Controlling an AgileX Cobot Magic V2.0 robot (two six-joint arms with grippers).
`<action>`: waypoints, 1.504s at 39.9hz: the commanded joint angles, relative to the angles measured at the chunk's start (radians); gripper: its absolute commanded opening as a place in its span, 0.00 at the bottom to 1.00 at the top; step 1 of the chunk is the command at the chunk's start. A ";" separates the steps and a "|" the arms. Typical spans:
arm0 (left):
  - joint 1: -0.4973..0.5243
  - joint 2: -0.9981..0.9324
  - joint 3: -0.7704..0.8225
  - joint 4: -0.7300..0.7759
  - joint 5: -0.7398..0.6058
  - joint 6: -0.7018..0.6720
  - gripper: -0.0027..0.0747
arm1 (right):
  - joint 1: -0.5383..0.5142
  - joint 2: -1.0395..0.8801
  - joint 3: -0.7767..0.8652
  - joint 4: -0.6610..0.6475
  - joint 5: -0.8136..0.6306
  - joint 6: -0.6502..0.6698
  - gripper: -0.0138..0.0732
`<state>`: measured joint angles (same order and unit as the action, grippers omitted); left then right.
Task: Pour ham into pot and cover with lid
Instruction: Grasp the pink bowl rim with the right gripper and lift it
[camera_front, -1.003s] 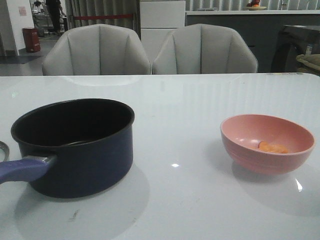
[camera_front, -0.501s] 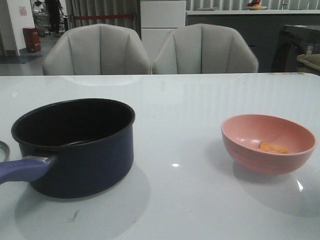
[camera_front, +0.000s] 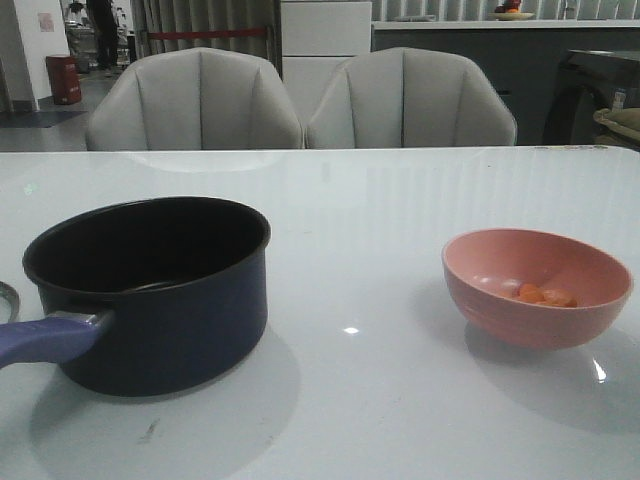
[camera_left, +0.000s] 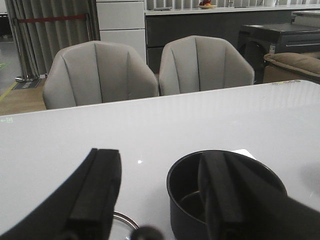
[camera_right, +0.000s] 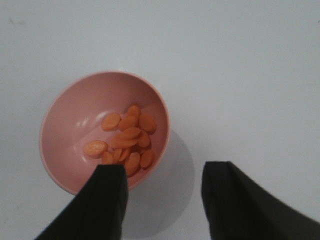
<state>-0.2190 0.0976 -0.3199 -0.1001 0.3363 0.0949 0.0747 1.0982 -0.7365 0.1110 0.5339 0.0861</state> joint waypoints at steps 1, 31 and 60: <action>-0.009 0.011 -0.025 -0.003 -0.073 -0.004 0.54 | -0.008 0.131 -0.117 0.005 0.030 -0.027 0.68; -0.009 0.011 -0.025 -0.008 -0.057 -0.004 0.54 | -0.009 0.697 -0.478 0.014 0.213 -0.061 0.32; -0.009 0.011 -0.025 -0.008 -0.057 -0.004 0.54 | 0.292 0.381 -0.524 0.054 -0.169 -0.295 0.32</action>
<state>-0.2190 0.0976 -0.3199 -0.1001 0.3496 0.0949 0.2990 1.5372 -1.2234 0.1741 0.5242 -0.1680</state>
